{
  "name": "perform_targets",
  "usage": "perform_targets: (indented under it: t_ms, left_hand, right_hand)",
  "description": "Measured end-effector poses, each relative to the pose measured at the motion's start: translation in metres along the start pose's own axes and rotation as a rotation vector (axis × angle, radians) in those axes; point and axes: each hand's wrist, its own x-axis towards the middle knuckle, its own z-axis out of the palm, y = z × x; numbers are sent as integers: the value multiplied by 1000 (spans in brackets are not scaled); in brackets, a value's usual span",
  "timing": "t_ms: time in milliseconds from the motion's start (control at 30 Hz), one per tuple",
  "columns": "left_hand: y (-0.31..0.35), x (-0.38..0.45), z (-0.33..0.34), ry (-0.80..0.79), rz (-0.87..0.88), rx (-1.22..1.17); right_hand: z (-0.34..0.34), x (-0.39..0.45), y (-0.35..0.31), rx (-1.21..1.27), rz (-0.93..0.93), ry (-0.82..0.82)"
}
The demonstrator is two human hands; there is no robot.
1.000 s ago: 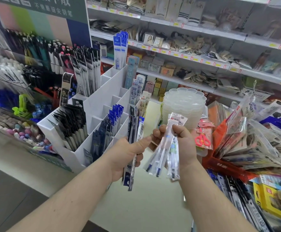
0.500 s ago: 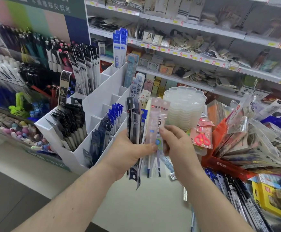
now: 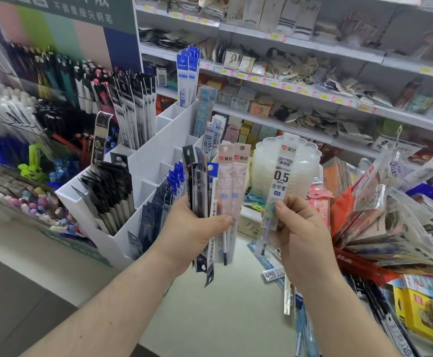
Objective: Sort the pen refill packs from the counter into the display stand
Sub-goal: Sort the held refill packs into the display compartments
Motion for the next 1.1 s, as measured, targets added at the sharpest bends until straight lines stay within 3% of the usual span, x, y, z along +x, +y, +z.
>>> perform_targets:
  t_ms: [267, 500, 733, 1100]
  left_hand:
    - [8, 0, 5, 74, 40, 52]
    - [23, 14, -7, 318, 110, 107]
    - [41, 27, -19, 495, 176, 120]
    - [43, 65, -35, 531, 173, 91]
  right_hand:
    - [5, 5, 7, -96, -17, 8]
    - [5, 35, 12, -112, -8, -13]
    - [19, 86, 8, -243, -65, 83]
    - [64, 191, 42, -431, -121, 176]
